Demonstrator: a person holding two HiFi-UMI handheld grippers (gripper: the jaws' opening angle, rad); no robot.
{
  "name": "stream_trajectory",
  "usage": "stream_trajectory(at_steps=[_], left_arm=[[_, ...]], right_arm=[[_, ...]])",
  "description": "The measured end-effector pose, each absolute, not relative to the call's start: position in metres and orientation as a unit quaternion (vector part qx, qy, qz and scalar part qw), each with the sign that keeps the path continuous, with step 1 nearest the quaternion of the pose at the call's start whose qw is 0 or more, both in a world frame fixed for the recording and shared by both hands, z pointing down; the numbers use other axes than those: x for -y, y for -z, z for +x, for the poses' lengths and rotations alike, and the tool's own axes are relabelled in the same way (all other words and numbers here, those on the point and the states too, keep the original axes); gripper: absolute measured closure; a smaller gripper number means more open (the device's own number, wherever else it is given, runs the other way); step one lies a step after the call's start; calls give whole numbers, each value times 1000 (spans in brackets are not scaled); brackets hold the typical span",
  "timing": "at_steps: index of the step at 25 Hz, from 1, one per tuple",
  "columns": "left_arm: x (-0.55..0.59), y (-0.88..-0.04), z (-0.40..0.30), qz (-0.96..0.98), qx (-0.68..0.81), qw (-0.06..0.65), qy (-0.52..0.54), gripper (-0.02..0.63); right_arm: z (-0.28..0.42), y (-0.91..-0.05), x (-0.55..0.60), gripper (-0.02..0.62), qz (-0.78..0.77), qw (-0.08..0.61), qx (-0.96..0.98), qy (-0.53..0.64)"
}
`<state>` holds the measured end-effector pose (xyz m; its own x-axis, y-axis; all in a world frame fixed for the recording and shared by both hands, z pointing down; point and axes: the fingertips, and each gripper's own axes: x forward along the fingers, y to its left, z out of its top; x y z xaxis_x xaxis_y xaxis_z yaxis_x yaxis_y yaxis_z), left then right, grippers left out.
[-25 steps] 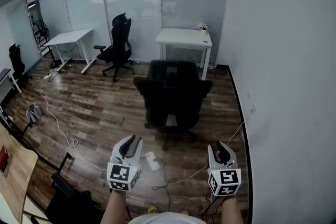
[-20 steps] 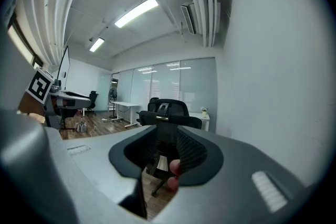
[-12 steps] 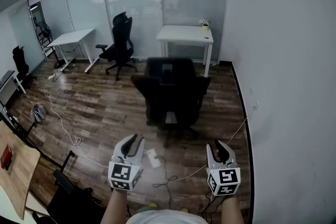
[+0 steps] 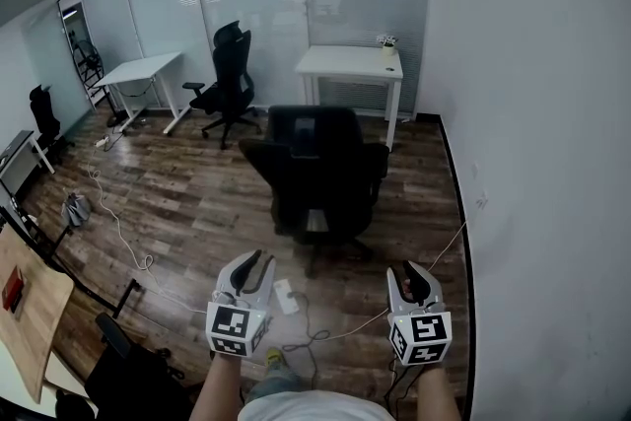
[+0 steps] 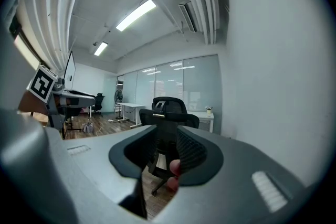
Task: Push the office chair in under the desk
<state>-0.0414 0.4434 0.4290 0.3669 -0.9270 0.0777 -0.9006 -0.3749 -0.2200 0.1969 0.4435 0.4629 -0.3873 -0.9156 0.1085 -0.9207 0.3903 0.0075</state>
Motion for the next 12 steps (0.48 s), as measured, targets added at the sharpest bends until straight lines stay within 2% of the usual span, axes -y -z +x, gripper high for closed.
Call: stream_trajectory(at_steps=[12], left_arm=[[-366, -441, -51, -835, -540, 69, 81, 512]], right_arm=[[180, -472, -373, 499, 560, 44, 827, -17]])
